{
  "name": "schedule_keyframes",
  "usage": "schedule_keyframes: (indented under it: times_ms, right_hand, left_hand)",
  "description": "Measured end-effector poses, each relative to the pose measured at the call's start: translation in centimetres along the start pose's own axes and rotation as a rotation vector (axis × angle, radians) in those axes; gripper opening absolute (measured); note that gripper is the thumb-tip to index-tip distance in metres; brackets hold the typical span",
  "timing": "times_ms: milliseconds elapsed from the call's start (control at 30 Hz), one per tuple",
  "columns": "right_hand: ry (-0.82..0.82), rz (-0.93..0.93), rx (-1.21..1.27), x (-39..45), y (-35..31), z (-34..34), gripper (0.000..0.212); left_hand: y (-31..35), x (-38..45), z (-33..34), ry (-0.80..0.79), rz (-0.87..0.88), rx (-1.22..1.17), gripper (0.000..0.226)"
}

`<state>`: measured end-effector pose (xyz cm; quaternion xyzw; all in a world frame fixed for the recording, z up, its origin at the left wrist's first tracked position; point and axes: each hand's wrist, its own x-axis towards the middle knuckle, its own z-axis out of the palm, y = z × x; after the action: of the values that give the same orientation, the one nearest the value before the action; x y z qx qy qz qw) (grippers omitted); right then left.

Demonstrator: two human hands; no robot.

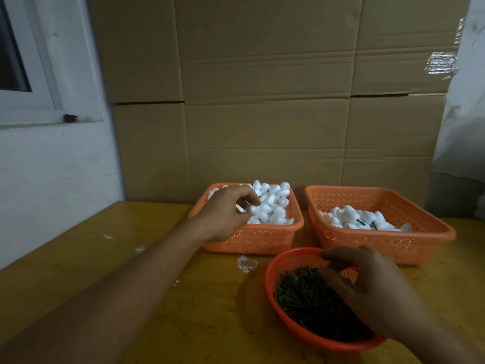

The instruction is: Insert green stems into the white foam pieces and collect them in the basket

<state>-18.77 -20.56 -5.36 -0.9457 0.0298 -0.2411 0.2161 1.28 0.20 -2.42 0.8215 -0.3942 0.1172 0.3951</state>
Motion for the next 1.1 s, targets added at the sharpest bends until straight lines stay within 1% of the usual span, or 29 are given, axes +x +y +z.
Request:
schedule_keyframes:
  times_ms: [100,200,300,400,467,567,633,700,767,900,1000,1100]
  right_hand:
    - [-0.021,-0.021,-0.032,-0.1,-0.2,-0.1,0.03]
    - [-0.04,-0.025,-0.078,-0.2,-0.2,-0.1,0.021]
    - [-0.087,-0.04,-0.13,-0.2,-0.2,0.1,0.016]
    - [-0.139,-0.045,-0.173,-0.2,-0.2,0.4,0.018]
    - [-0.206,-0.041,-0.224,-0.1,-0.3,0.5,0.019]
    - [-0.33,-0.004,-0.298,-0.1,-0.6,0.5,0.035]
    - [-0.393,0.007,-0.359,-0.1,-0.8,0.7,0.038]
    - [-0.426,0.018,-0.388,0.0,-1.0,0.9,0.036]
    - [-0.432,0.031,-0.394,0.2,-1.2,1.1,0.031]
    - [-0.415,0.057,-0.409,0.3,-1.5,1.4,0.02]
    - [-0.384,0.081,-0.415,0.4,-1.4,1.5,0.014]
    - [-0.364,0.106,-0.394,0.4,-1.3,1.5,0.013]
  left_hand:
    - [1.4,-2.0,0.9,0.006,0.032,-0.088,0.025]
    - [2.9,-3.9,1.6,0.009,0.075,-0.221,0.017]
    - [3.9,-5.6,2.0,-0.006,0.037,-0.346,0.015]
    - [4.3,-6.9,2.6,-0.049,0.006,-0.471,0.022]
    - [4.5,-7.4,2.9,-0.07,0.01,-0.537,0.024]
    - [4.8,-7.7,3.2,-0.1,-0.024,-0.64,0.028]
    - [5.0,-8.0,3.4,-0.126,-0.047,-0.685,0.025]
    - [5.1,-8.2,3.7,-0.135,-0.068,-0.739,0.019]
    - [5.3,-8.4,3.9,-0.147,-0.102,-0.832,0.019]
    - [5.4,-8.6,3.9,-0.202,-0.123,-0.96,0.037]
    - [5.6,-8.6,3.9,-0.189,-0.14,-1.008,0.031]
    - [5.7,-8.6,4.1,-0.183,-0.174,-1.057,0.023]
